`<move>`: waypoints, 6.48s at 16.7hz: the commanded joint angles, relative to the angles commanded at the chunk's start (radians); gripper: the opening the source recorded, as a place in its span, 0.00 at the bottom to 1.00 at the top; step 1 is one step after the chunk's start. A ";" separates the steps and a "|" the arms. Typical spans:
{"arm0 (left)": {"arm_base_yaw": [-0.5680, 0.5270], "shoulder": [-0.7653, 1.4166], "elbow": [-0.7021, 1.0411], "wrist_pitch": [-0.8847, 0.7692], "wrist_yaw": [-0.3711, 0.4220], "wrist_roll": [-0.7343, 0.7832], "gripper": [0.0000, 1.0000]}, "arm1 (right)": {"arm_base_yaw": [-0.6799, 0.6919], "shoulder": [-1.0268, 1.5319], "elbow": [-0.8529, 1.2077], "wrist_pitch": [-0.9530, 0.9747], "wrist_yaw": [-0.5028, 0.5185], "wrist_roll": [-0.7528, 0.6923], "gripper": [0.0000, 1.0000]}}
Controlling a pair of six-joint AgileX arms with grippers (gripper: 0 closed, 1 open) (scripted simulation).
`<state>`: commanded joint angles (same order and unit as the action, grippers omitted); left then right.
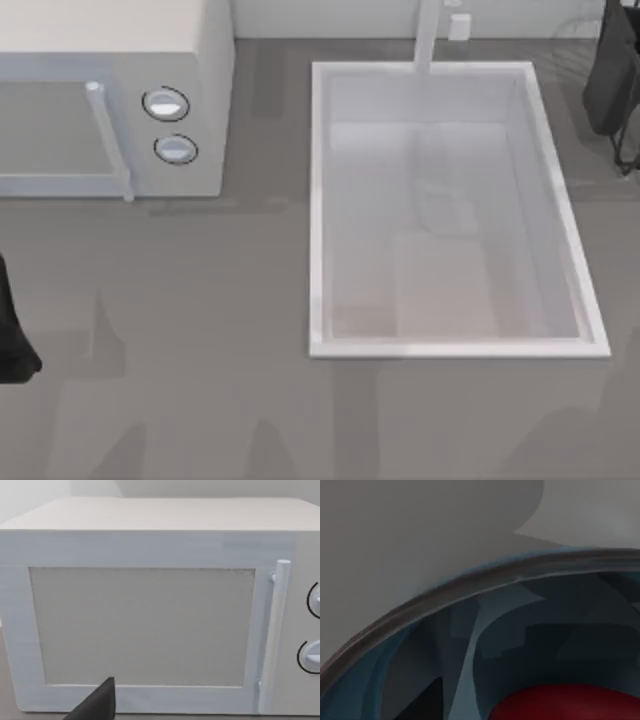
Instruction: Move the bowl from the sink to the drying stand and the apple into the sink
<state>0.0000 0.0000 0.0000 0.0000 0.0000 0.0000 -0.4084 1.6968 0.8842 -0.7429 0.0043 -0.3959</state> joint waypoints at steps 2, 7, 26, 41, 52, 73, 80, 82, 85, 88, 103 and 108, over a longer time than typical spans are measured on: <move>0.000 0.000 0.000 0.000 0.000 0.000 1.00 | 0.000 0.039 -0.046 0.079 -0.002 0.000 1.00; 0.000 0.000 0.000 0.000 0.000 0.000 1.00 | 0.000 0.061 -0.073 0.119 -0.004 0.001 1.00; 0.000 0.000 0.000 0.000 0.000 0.000 1.00 | 0.000 0.061 -0.073 0.119 -0.004 0.001 0.00; 0.000 0.000 0.000 0.000 0.000 0.000 1.00 | -0.007 -0.168 0.219 -0.370 0.003 0.017 0.00; 0.000 0.000 0.000 0.000 0.000 0.000 1.00 | 0.080 -0.154 0.227 -0.239 0.062 0.053 0.00; 0.000 0.000 0.000 0.000 0.000 0.000 1.00 | 1.030 -0.085 -0.164 1.581 0.657 0.402 0.00; 0.000 0.000 0.000 0.000 0.000 0.000 1.00 | 1.055 -0.091 -0.172 1.621 0.669 0.417 0.00; 0.000 0.000 0.000 0.000 0.000 0.000 1.00 | 1.056 -0.076 -0.174 1.636 0.670 0.417 0.00; 0.000 0.000 0.000 0.000 0.000 0.000 1.00 | 1.059 0.022 -0.186 1.736 0.675 0.416 0.00; 0.000 0.000 0.000 0.000 0.000 0.000 1.00 | 1.062 0.184 -0.208 1.924 0.683 0.412 0.00; 0.000 0.000 0.000 0.000 0.000 0.000 1.00 | 1.058 0.535 -0.276 2.356 0.681 0.412 0.15; 0.000 0.000 0.000 0.000 0.000 0.000 1.00 | 1.058 0.535 -0.276 2.356 0.681 0.412 0.53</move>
<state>0.0000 0.0000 0.0000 0.0000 0.0000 0.0000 0.6492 2.2314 0.6086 1.6129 0.6848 0.0160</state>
